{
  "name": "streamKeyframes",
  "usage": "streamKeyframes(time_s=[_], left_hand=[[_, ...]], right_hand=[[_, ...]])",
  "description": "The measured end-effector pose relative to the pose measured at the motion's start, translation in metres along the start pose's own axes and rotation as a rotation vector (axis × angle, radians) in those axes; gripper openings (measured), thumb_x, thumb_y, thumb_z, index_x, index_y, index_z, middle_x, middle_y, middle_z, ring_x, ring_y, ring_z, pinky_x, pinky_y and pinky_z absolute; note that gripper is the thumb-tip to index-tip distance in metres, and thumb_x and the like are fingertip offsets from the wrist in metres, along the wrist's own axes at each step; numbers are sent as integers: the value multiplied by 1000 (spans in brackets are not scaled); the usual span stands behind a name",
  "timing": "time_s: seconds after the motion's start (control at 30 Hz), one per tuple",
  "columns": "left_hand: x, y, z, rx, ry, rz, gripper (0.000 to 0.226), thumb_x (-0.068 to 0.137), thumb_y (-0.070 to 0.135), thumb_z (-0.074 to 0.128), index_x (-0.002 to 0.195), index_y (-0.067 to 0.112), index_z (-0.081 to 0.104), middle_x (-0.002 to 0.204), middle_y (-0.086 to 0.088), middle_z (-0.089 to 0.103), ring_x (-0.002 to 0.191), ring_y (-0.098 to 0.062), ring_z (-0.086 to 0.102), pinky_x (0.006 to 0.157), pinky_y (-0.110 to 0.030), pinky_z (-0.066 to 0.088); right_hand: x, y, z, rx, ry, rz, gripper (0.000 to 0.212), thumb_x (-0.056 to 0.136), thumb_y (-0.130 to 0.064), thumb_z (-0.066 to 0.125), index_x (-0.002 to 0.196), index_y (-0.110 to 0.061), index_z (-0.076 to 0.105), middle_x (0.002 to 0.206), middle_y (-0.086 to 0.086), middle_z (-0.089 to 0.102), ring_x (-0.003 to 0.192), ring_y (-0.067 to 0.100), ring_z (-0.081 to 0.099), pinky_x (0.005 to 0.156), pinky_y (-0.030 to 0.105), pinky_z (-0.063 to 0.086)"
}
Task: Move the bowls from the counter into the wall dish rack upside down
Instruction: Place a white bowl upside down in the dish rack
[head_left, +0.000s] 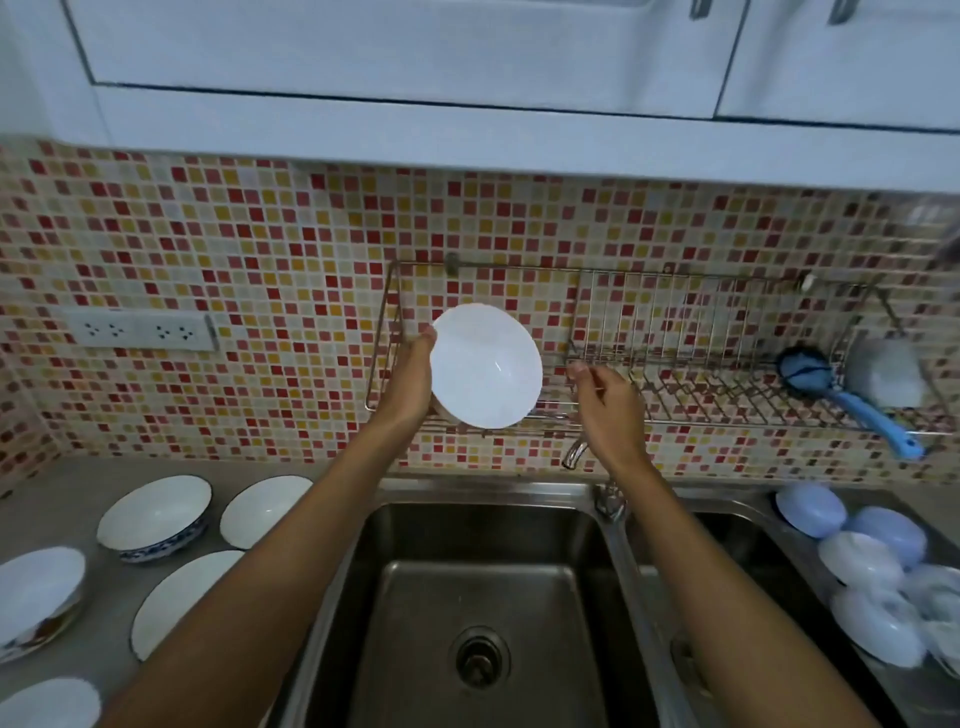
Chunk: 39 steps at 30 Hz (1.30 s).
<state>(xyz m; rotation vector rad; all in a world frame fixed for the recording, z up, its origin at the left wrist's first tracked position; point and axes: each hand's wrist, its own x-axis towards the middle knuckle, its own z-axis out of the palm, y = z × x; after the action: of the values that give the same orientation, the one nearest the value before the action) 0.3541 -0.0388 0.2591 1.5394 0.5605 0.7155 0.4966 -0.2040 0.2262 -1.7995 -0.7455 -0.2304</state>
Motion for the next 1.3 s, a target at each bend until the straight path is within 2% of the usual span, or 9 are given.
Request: streamKeyframes(time_s=[0.07, 0.1, 0.17, 0.33, 0.43, 0.67, 0.87, 1.1, 1.3], left_hand=[[14, 4, 11, 53, 12, 23, 52, 90, 59, 34, 130, 27, 37, 130, -6, 48, 115, -30, 53, 97, -50, 49], [22, 4, 19, 91, 25, 34, 58, 88, 60, 38, 134, 24, 34, 134, -8, 47, 117, -31, 51, 97, -51, 49], [30, 5, 23, 143, 36, 82, 61, 89, 55, 46, 137, 19, 32, 138, -9, 46, 116, -27, 51, 93, -42, 49], [59, -5, 51, 453, 15, 309, 62, 84, 40, 66, 136, 20, 39, 137, -9, 39, 112, -19, 46, 88, -23, 39], [72, -21, 63, 687, -78, 494, 68, 78, 35, 74, 136, 24, 40, 127, -8, 39, 113, -19, 44, 88, -18, 40], [100, -51, 79, 1040, -268, 641, 89, 72, 35, 79, 145, 12, 33, 142, -12, 39, 129, -31, 37, 108, -41, 38], [112, -65, 83, 1143, -348, 626, 97, 66, 33, 83, 146, 13, 31, 146, -9, 36, 130, -29, 35, 107, -43, 39], [113, -68, 84, 1165, -397, 591, 82, 71, 22, 80, 142, 16, 39, 146, -5, 36, 132, -27, 33, 111, -43, 36], [102, -68, 78, 969, -245, 572, 57, 85, 34, 66, 137, 19, 48, 143, -4, 42, 132, -25, 36, 111, -39, 35]], right_hand=[[14, 14, -2, -54, 9, 1, 30, 99, -31, 47, 103, -10, 68, 80, -5, 65, 71, 8, 59, 56, 5, 37], [22, 23, -3, -92, 24, -11, 29, 99, -31, 47, 107, -11, 68, 88, 0, 68, 78, 12, 62, 63, 11, 42], [28, 36, 0, -175, 39, -40, 28, 98, -29, 49, 111, -12, 67, 101, 5, 70, 90, 18, 64, 77, 24, 49], [46, 64, 7, -378, -13, -69, 32, 99, -22, 44, 121, -8, 62, 126, 13, 60, 115, 28, 56, 98, 35, 44], [48, 71, 14, -488, -7, -49, 35, 99, -22, 42, 127, -7, 57, 134, 13, 55, 120, 29, 54, 97, 38, 46], [45, 84, 26, -652, 49, -129, 48, 97, -28, 30, 125, -4, 60, 128, 14, 63, 116, 26, 62, 90, 35, 52], [47, 88, 30, -720, 46, -122, 46, 96, -27, 34, 125, -3, 61, 128, 14, 63, 120, 26, 60, 93, 37, 51], [45, 90, 29, -765, 27, -131, 40, 95, -24, 43, 124, -2, 61, 127, 15, 63, 122, 26, 58, 98, 36, 47], [38, 88, 26, -826, -12, -220, 50, 99, -33, 30, 126, -3, 59, 129, 15, 62, 124, 25, 56, 111, 38, 32]])
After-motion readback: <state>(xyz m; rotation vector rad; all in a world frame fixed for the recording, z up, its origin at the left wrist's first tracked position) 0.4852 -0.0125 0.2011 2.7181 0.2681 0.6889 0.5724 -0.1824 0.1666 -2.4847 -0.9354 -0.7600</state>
